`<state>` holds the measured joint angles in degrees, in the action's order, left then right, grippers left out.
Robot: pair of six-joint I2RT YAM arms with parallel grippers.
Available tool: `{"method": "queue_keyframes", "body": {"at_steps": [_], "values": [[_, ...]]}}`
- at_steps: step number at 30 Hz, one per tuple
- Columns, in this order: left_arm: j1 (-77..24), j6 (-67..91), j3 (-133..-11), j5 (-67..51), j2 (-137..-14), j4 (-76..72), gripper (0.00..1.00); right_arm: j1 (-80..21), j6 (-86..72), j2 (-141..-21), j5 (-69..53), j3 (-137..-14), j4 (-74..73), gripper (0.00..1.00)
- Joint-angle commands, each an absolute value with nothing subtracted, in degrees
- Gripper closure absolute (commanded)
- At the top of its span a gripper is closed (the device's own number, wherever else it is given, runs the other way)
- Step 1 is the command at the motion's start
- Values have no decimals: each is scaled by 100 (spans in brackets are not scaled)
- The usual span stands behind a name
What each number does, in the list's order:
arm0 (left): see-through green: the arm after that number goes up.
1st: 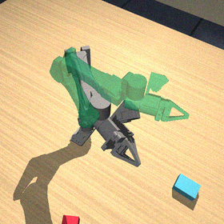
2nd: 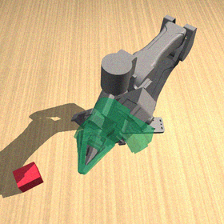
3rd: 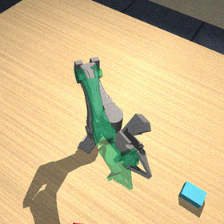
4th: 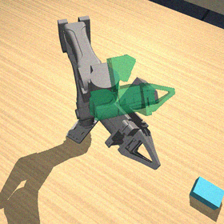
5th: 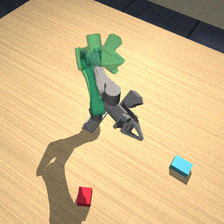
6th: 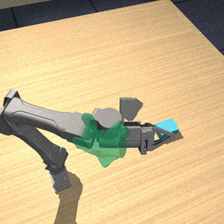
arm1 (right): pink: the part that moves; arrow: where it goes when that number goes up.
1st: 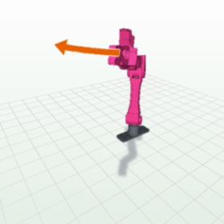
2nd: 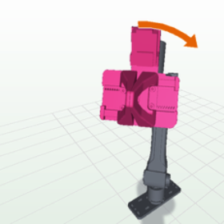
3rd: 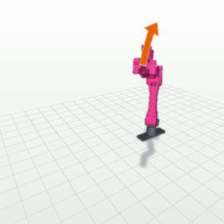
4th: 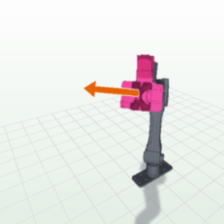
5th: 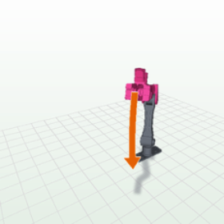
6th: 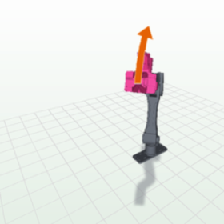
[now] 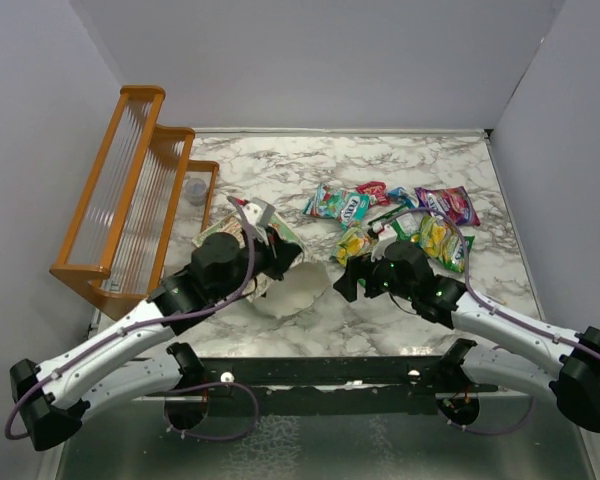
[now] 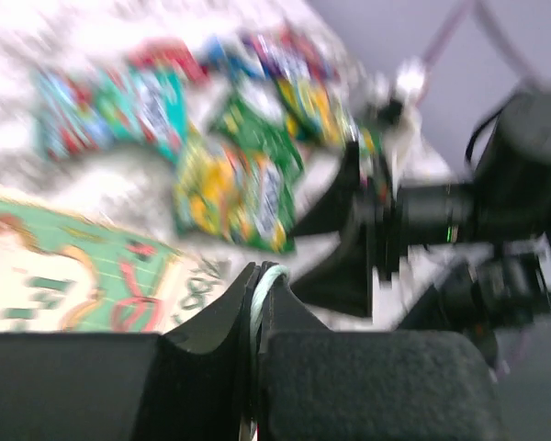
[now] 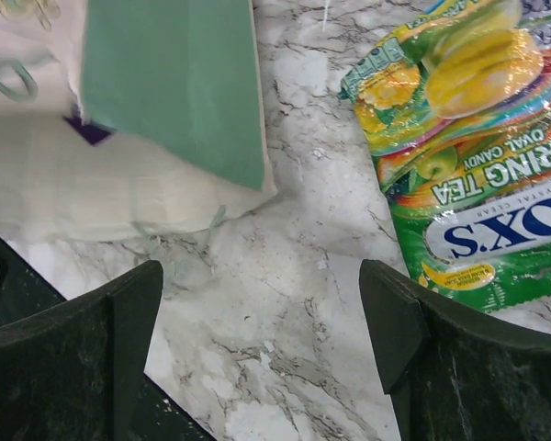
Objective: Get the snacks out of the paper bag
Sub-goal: Adjust the paper bag at the center of the board.
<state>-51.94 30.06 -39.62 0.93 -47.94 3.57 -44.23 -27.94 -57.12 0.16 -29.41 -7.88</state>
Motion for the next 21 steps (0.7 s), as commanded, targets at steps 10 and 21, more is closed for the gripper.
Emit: {"method": "queue_keyframes", "body": {"at_steps": [10, 21], "values": [[-4959, 2619, -4232, 536, -4921, 833, 100, -4412, -1549, -5767, -1228, -2936, 25, 11], [-4957, 2314, -4404, 1006, -4489, 1184, 100, -6165, 2291, -5421, -2218, -2528, 1728, 18]]}}
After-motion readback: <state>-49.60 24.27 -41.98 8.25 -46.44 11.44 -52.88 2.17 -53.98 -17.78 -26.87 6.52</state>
